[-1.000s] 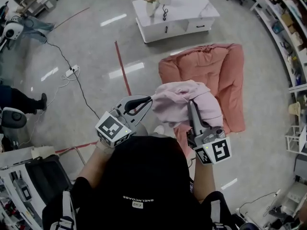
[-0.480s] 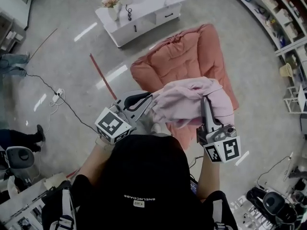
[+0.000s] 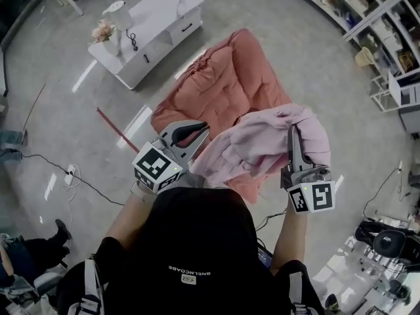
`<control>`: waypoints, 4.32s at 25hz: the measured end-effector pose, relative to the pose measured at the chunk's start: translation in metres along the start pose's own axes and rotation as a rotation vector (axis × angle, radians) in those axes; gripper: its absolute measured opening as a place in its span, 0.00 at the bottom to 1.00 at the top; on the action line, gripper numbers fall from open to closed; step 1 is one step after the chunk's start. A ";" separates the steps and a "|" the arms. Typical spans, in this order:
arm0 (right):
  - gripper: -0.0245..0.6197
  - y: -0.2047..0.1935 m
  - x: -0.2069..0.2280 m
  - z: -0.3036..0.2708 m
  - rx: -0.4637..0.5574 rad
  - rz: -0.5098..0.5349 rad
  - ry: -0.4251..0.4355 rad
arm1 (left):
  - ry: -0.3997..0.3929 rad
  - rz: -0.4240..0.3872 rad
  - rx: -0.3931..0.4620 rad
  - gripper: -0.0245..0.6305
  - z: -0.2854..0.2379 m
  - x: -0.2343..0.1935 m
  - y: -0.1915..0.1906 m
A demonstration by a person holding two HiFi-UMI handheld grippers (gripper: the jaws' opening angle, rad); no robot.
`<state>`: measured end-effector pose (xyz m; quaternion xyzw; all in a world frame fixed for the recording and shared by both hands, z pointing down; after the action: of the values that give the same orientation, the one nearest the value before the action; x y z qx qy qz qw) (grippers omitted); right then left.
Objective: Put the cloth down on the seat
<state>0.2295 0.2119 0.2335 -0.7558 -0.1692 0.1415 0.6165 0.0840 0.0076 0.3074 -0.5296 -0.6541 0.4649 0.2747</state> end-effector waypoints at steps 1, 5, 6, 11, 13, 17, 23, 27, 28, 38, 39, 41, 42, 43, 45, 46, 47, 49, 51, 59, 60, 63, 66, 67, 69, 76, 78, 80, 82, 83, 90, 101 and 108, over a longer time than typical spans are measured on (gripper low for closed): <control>0.18 0.003 0.007 0.000 0.000 0.012 -0.028 | -0.008 -0.014 0.001 0.07 -0.006 -0.004 0.007; 0.18 0.020 0.026 0.005 0.006 0.072 -0.141 | -0.044 -0.052 0.025 0.07 -0.023 -0.020 0.033; 0.18 0.025 0.030 0.005 0.007 0.081 -0.168 | -0.056 -0.059 0.030 0.07 -0.027 -0.025 0.040; 0.18 0.038 0.057 0.017 0.016 0.068 -0.263 | -0.113 -0.105 0.028 0.12 -0.055 -0.026 0.068; 0.18 0.037 0.067 0.025 0.010 0.055 -0.289 | -0.132 -0.122 0.026 0.15 -0.066 -0.019 0.075; 0.18 0.029 0.083 0.033 -0.038 0.012 -0.332 | -0.177 -0.137 -0.006 0.21 -0.083 -0.008 0.080; 0.18 -0.002 0.100 0.032 -0.098 -0.053 -0.335 | -0.189 -0.136 -0.083 0.27 -0.100 -0.003 0.064; 0.18 -0.028 0.095 0.024 -0.142 -0.090 -0.294 | -0.176 -0.102 -0.127 0.30 -0.099 -0.004 0.045; 0.18 -0.035 0.093 0.022 -0.153 -0.099 -0.279 | -0.171 -0.094 -0.137 0.30 -0.099 -0.003 0.039; 0.18 -0.103 0.054 -0.029 -0.279 -0.164 -0.095 | -0.083 0.020 -0.229 0.32 -0.082 -0.012 -0.023; 0.18 -0.108 0.050 -0.033 -0.290 -0.167 -0.078 | -0.074 0.032 -0.235 0.32 -0.080 -0.012 -0.028; 0.18 -0.117 0.043 -0.041 -0.313 -0.169 -0.039 | -0.053 0.055 -0.245 0.32 -0.075 -0.010 -0.037; 0.18 -0.122 0.039 -0.045 -0.324 -0.168 -0.018 | -0.042 0.066 -0.250 0.32 -0.072 -0.010 -0.041; 0.18 -0.127 0.034 -0.050 -0.336 -0.166 0.003 | -0.031 0.077 -0.254 0.32 -0.069 -0.010 -0.046; 0.18 -0.137 0.026 -0.062 -0.361 -0.161 0.047 | -0.009 0.101 -0.260 0.32 -0.062 -0.011 -0.054; 0.18 -0.142 0.023 -0.068 -0.375 -0.159 0.069 | 0.002 0.113 -0.261 0.32 -0.059 -0.011 -0.059; 0.18 -0.148 0.019 -0.074 -0.390 -0.156 0.090 | 0.014 0.126 -0.263 0.32 -0.057 -0.012 -0.063; 0.18 -0.160 0.012 -0.087 -0.420 -0.149 0.130 | 0.037 0.149 -0.265 0.32 -0.050 -0.013 -0.072; 0.18 -0.172 0.004 -0.098 -0.449 -0.135 0.167 | 0.060 0.171 -0.268 0.32 -0.044 -0.014 -0.081; 0.18 -0.227 -0.036 -0.142 -0.559 -0.097 0.295 | 0.170 0.266 -0.271 0.32 -0.004 -0.010 -0.125; 0.18 -0.236 -0.044 -0.149 -0.577 -0.092 0.312 | 0.185 0.278 -0.274 0.32 0.002 -0.010 -0.132; 0.18 -0.260 -0.063 -0.168 -0.635 -0.062 0.359 | 0.232 0.310 -0.285 0.32 0.020 -0.012 -0.152; 0.18 -0.280 -0.080 -0.181 -0.674 -0.043 0.390 | 0.259 0.336 -0.289 0.32 0.036 -0.014 -0.170; 0.18 -0.286 -0.085 -0.187 -0.687 -0.040 0.403 | 0.270 0.348 -0.290 0.32 0.041 -0.015 -0.175; 0.18 -0.300 -0.092 -0.199 -0.717 -0.031 0.434 | 0.297 0.376 -0.297 0.32 0.048 -0.014 -0.186; 0.18 -0.340 -0.128 -0.234 -0.801 -0.019 0.489 | 0.377 0.451 -0.297 0.32 0.085 -0.017 -0.223; 0.18 -0.349 -0.137 -0.242 -0.820 -0.008 0.490 | 0.395 0.470 -0.296 0.32 0.095 -0.018 -0.232; 0.18 -0.356 -0.146 -0.250 -0.835 -0.002 0.487 | 0.415 0.489 -0.293 0.32 0.105 -0.019 -0.242; 0.18 -0.362 -0.155 -0.259 -0.847 0.008 0.484 | 0.430 0.504 -0.287 0.32 0.115 -0.021 -0.248; 0.18 -0.364 -0.158 -0.264 -0.853 0.017 0.481 | 0.437 0.512 -0.283 0.32 0.119 -0.021 -0.250; 0.24 -0.379 -0.172 -0.281 -0.904 0.077 0.464 | 0.457 0.536 -0.280 0.32 0.135 -0.015 -0.262; 0.39 -0.387 -0.157 -0.271 -1.003 0.038 0.446 | 0.412 0.510 -0.294 0.32 0.123 -0.019 -0.257; 0.42 -0.394 -0.137 -0.244 -1.044 -0.017 0.424 | 0.349 0.449 -0.316 0.32 0.105 -0.021 -0.243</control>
<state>0.1774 0.0093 0.6690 -0.9711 -0.0952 -0.1207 0.1824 -0.1054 -0.0476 0.4847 -0.7683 -0.5283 0.3088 0.1877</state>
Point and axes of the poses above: the fingertips, and each gripper's own axes: z backward along the fingers, x to its right, y out of its top, the point moved 5 cm from there along z, backward along the fingers, and after that the axes turned 11 degrees about -x, right-handed, at the moved point
